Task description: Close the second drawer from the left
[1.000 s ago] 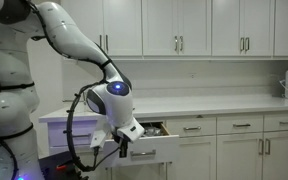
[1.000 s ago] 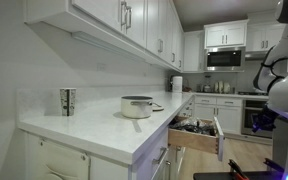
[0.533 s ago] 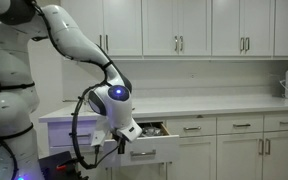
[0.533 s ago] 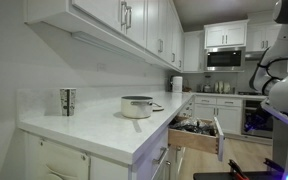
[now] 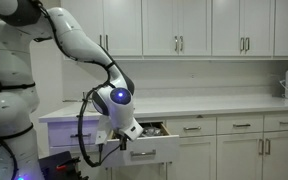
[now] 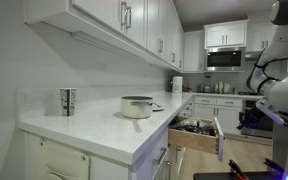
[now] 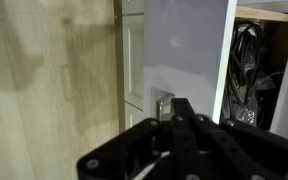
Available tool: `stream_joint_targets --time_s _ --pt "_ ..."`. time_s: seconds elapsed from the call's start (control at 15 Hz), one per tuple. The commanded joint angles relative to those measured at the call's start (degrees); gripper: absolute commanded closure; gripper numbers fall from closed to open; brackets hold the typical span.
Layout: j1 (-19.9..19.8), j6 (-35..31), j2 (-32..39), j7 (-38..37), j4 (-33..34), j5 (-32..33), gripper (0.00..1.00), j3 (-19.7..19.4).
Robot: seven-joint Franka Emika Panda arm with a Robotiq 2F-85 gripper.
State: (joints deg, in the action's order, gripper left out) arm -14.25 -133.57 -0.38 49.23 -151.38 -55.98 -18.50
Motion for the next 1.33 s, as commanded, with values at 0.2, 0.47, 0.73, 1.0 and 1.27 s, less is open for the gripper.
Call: stream_joint_targets --time_s 0.2,0.47,0.73,1.0,1.27 --pt "0.36 -1.15 7.09 5.38 4.24 -7.56 1.00 3.71" --pt "0.56 -1.41 9.70 7.42 5.43 -10.51 1.00 5.58" --pt "0.30 -1.12 11.19 12.01 5.58 -13.52 1.00 6.35" --pt "0.49 -0.19 11.94 16.91 5.87 -17.03 1.00 6.74" --pt "1.82 -0.07 10.99 19.81 5.59 -20.74 1.00 8.13"
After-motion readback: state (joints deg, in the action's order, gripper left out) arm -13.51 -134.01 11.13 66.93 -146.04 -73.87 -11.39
